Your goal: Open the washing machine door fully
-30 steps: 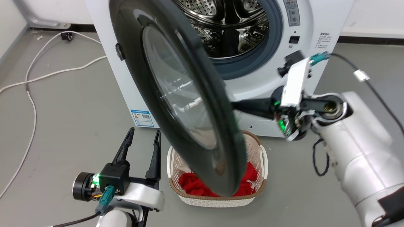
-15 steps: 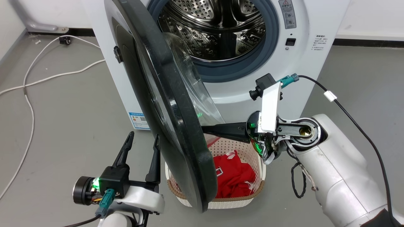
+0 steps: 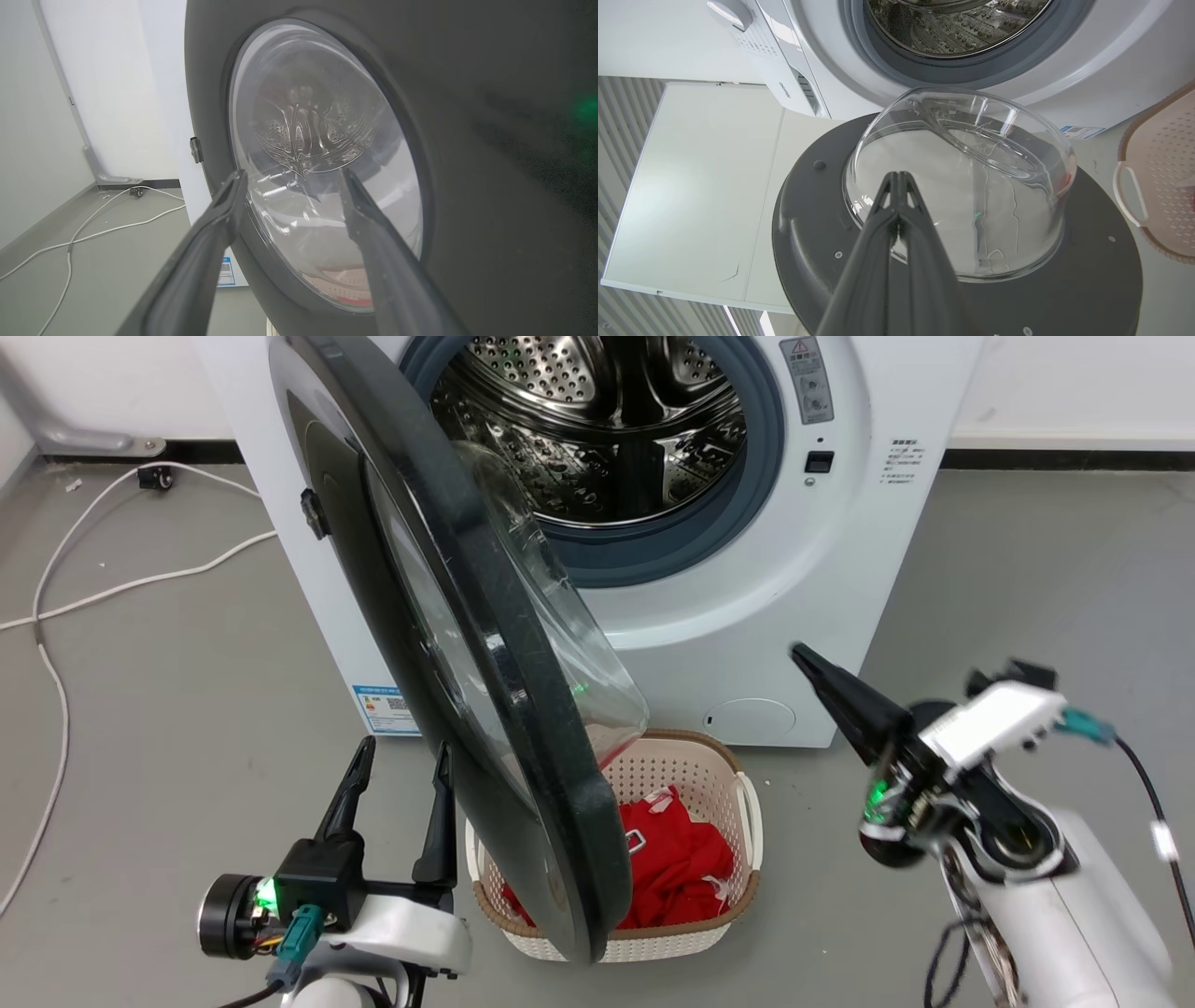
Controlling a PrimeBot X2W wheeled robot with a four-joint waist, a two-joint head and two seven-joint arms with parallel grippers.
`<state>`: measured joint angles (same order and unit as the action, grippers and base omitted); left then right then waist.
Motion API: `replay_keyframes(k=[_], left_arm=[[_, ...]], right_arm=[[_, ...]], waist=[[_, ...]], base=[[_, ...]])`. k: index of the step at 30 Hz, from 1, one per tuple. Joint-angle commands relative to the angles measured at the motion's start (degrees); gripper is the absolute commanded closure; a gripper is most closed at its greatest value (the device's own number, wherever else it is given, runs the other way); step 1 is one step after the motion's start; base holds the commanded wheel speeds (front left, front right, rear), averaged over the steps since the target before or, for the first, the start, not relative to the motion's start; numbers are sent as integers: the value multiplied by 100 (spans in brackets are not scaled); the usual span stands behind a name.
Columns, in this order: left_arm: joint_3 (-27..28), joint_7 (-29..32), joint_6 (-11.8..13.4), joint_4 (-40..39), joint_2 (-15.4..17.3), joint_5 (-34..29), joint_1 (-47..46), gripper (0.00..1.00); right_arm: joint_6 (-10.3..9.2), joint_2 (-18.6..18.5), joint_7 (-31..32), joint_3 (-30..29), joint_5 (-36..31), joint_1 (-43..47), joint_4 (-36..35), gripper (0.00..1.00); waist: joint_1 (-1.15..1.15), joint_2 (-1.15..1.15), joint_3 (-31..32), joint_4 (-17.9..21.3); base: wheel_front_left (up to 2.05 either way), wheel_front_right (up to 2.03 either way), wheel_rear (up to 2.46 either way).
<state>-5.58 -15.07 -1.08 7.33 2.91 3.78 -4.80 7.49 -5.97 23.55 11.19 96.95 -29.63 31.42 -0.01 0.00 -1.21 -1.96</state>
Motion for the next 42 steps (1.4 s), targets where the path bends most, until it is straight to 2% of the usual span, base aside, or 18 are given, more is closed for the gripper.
replay_keyframes(k=[1,4,5,6,7,12,13,15,20,23,26,30,34,38,42], left_arm=[[31,-15,-9,11,0,-14,101,0],[72,-15,-27,27,2,-32,111,0],[83,-15,-19,35,1,-35,128,0],[89,-15,-23,41,0,-37,138,0],[99,-15,-25,45,-1,-36,144,0],[131,-15,-24,59,-1,12,201,0],[131,-15,-24,59,-1,12,201,0],[135,-15,-29,61,-1,28,213,0],[154,-15,-17,69,-2,31,218,0],[177,-15,-17,69,-1,19,228,0],[205,-15,-21,52,-2,0,215,0],[253,-15,-12,16,-3,-13,199,0],[297,-15,-27,-8,-2,-35,161,0],[326,-15,-40,-16,-3,-56,132,0],[347,-15,-41,-25,-2,-79,133,0]], right_arm=[[0,-67,-233,-140,3,358,-178,100],[0,-60,-563,-398,90,909,-535,98],[0,-71,-686,-466,69,1101,-648,66],[0,-62,-821,-531,55,1281,-763,40],[0,-34,-941,-587,52,1453,-892,0],[0,-52,-1725,-606,-542,2134,-1409,0],[0,-52,-1725,-606,-542,2134,-1409,0],[0,-56,-2134,-572,-936,2289,-1515,0],[0,-156,-3313,-475,-2377,2407,-1549,0],[0,-230,-3736,-607,-3539,2334,-1498,0],[0,-172,-3859,-1023,-5146,2279,-1646,0],[-1,122,-3871,-1709,-7282,2409,-2438,0],[-1,260,-3871,-1810,-9043,2689,-3281,0],[-2,313,-3760,-1640,-9822,3020,-3796,0],[-2,317,-3584,-1421,-9734,3381,-3908,0]], waist=[[1,0,44,56],[1,0,80,101],[1,0,98,110],[1,0,108,119],[1,0,115,129],[1,0,151,186],[1,0,151,186],[1,0,159,199],[1,0,162,231],[1,0,161,252],[1,0,150,267],[1,0,120,281],[1,0,88,273],[1,0,82,273],[1,0,94,281]], base=[[0,0,0],[0,0,0],[0,0,0],[0,0,0],[0,0,0],[0,0,0],[0,0,0],[0,0,0],[0,0,0],[0,0,0],[0,0,0],[0,0,0],[0,0,0],[0,0,0],[0,0,0]])
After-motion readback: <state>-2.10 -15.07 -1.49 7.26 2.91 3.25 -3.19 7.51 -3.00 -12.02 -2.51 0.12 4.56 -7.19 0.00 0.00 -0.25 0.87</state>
